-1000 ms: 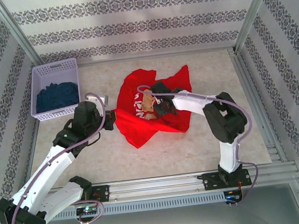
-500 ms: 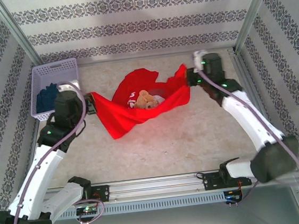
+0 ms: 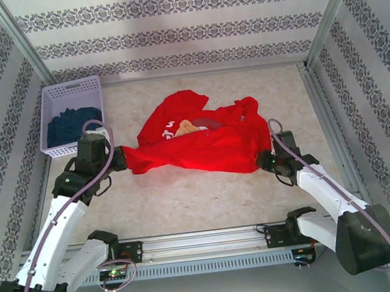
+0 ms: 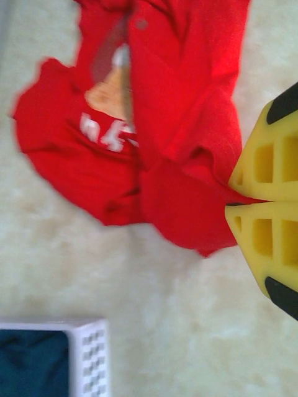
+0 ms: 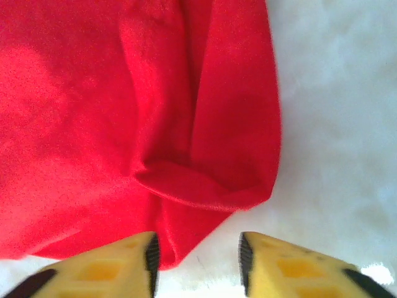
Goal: Fold the inside-out t-shirt
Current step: Turn over the T-shirt at the center of the table.
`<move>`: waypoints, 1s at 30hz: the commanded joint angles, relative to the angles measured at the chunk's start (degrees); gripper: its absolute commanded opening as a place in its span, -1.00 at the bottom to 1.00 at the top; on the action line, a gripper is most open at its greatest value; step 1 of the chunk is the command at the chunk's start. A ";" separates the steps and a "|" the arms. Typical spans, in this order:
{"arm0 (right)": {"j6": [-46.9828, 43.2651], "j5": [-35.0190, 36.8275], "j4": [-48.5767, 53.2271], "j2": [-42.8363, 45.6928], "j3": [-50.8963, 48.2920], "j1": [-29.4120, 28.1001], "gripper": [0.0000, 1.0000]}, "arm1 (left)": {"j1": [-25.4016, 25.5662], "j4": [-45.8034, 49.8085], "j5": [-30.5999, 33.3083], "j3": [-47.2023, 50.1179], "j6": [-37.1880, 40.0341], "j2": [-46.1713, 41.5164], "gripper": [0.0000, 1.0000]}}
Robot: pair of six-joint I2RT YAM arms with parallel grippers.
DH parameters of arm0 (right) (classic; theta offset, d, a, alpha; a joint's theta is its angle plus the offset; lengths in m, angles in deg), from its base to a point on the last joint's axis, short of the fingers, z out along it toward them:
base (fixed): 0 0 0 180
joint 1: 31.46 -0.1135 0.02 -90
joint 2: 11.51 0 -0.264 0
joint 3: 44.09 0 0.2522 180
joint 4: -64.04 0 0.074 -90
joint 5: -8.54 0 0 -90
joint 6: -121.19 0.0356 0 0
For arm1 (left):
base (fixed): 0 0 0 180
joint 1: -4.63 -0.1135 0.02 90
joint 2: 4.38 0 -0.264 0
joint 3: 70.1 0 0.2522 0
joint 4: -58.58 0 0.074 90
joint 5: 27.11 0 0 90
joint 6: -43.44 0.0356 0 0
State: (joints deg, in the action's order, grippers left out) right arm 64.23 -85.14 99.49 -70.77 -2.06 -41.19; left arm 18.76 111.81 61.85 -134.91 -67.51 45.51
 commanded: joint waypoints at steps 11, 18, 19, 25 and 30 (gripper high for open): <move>-2.84 15.50 9.90 -12.20 12.02 -7.06 0.06 | -0.60 2.08 -1.29 -2.71 0.46 0.63 -1.00; -5.55 15.31 11.90 -22.91 20.09 -7.60 0.08 | -0.78 1.59 -1.66 -2.92 0.84 1.02 -1.00; -6.12 16.39 11.73 -23.99 21.01 -7.81 0.08 | -0.77 1.49 -1.75 -2.96 0.86 1.01 -1.00; -10.00 19.21 16.37 -34.99 30.96 -7.99 0.08 | -0.94 1.23 -2.13 -3.38 1.00 1.11 -1.00; -12.77 18.90 17.80 -42.90 36.21 -8.10 0.04 | -1.20 0.88 -2.39 -3.45 1.18 1.47 -1.00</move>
State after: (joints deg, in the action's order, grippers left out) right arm 54.54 -68.11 113.44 -110.59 31.86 -48.60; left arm 18.67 112.83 59.89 -136.75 -67.57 46.76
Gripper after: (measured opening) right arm 0.524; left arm 0.050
